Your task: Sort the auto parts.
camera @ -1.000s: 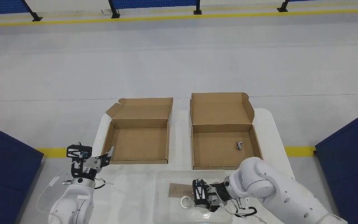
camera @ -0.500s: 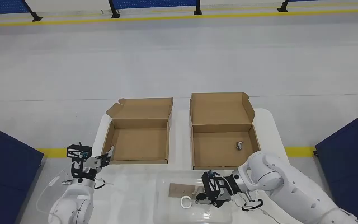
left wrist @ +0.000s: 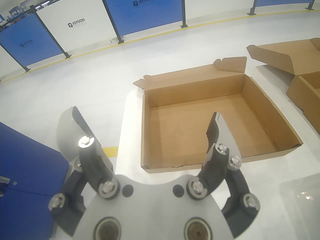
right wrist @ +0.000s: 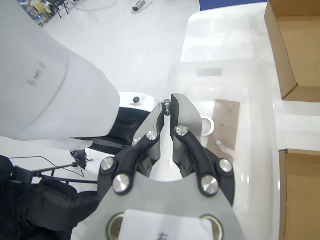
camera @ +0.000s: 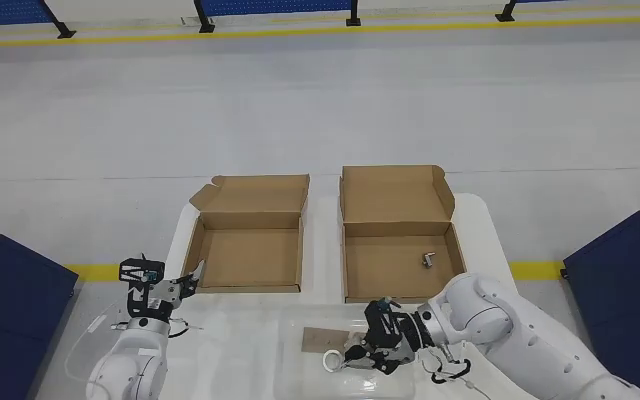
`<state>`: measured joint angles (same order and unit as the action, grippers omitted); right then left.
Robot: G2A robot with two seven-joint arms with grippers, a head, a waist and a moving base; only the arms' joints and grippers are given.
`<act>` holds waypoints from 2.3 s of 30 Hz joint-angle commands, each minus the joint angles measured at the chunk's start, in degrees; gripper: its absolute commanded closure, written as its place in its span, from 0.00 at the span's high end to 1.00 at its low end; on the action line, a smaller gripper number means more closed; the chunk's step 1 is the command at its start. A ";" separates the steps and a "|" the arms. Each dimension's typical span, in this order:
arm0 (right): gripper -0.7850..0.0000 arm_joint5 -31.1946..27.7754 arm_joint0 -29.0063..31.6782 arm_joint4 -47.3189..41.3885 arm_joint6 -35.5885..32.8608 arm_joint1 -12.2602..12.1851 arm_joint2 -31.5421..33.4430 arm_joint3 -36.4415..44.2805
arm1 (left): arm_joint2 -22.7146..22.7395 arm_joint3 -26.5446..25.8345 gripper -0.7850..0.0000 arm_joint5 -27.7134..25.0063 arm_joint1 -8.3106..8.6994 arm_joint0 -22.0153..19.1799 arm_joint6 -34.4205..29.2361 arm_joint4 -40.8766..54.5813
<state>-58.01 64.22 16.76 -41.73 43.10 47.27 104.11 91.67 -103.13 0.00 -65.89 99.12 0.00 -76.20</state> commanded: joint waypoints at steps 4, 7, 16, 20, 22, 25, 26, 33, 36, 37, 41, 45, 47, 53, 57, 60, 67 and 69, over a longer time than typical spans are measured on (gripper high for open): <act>0.00 0.01 0.23 -11.11 -1.47 -2.84 2.23 2.85 | 0.00 0.00 1.00 0.00 0.00 0.00 0.00 0.00; 0.00 0.01 0.83 -18.04 -3.95 -4.39 4.11 4.63 | 0.00 0.00 1.00 0.00 0.00 0.00 0.00 0.00; 0.00 0.01 1.44 -24.89 -4.55 -5.67 5.15 6.23 | 0.00 0.00 1.00 0.00 0.00 0.00 0.00 0.00; 0.00 0.01 1.44 -24.89 -4.55 -5.67 5.15 6.23 | 0.00 0.00 1.00 0.00 0.00 0.00 0.00 0.00; 0.00 0.01 1.44 -24.89 -4.55 -5.67 5.15 6.23 | 0.00 0.00 1.00 0.00 0.00 0.00 0.00 0.00; 0.00 0.01 2.14 -27.63 -1.91 -5.49 5.20 6.53 | 0.00 0.00 1.00 0.00 0.00 0.00 0.00 0.00; 0.00 0.01 2.10 -29.48 -1.66 -5.47 5.30 6.67 | 0.00 0.00 1.00 0.00 0.00 0.00 0.00 0.00; 0.00 0.01 0.99 -45.78 -4.56 -5.04 4.32 7.00 | 0.00 0.00 1.00 0.00 0.00 0.00 0.00 0.00; 0.00 0.01 -0.37 -52.05 -4.57 -4.66 2.60 6.97 | 0.00 0.00 1.00 0.00 0.00 0.00 0.00 0.00; 0.00 0.01 -0.90 -53.71 -4.57 -4.51 1.81 6.99 | 0.00 0.00 1.00 0.00 0.00 0.00 0.00 0.00; 0.00 0.01 -2.18 -55.75 -4.57 -4.27 1.03 6.66 | 0.00 0.00 1.00 0.00 0.00 0.00 0.00 0.00; 0.00 0.01 -2.18 -55.75 -4.57 -4.27 1.03 6.66 | 0.00 0.00 1.00 0.00 0.00 0.00 0.00 0.00; 0.00 0.01 -2.18 -55.75 -4.57 -4.27 1.03 6.66 | 0.00 0.00 1.00 0.00 0.00 0.00 0.00 0.00; 0.00 0.02 -0.98 -59.19 -3.29 -3.83 0.46 8.63 | 0.00 0.00 1.00 0.00 0.00 0.00 0.00 0.00; 0.00 0.41 -1.06 -68.63 -4.96 -3.24 -1.23 11.13 | 0.00 0.00 1.00 0.00 0.00 0.00 0.00 0.00; 0.00 1.94 -1.81 -76.90 -6.50 -2.56 -2.86 13.12 | 0.00 0.00 1.00 0.00 0.00 0.00 0.00 0.00; 0.00 9.04 -1.85 -90.79 -13.61 -0.26 0.42 14.15 | 0.00 0.00 1.00 0.00 0.00 0.00 0.00 0.00; 0.00 9.04 -1.85 -90.79 -13.61 -0.26 0.42 14.15 | 0.00 0.00 1.00 0.00 0.00 0.00 0.00 0.00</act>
<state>-48.79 62.39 -74.38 -55.52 42.88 47.82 118.29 91.67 -103.13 0.00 -65.89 99.12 0.00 -76.20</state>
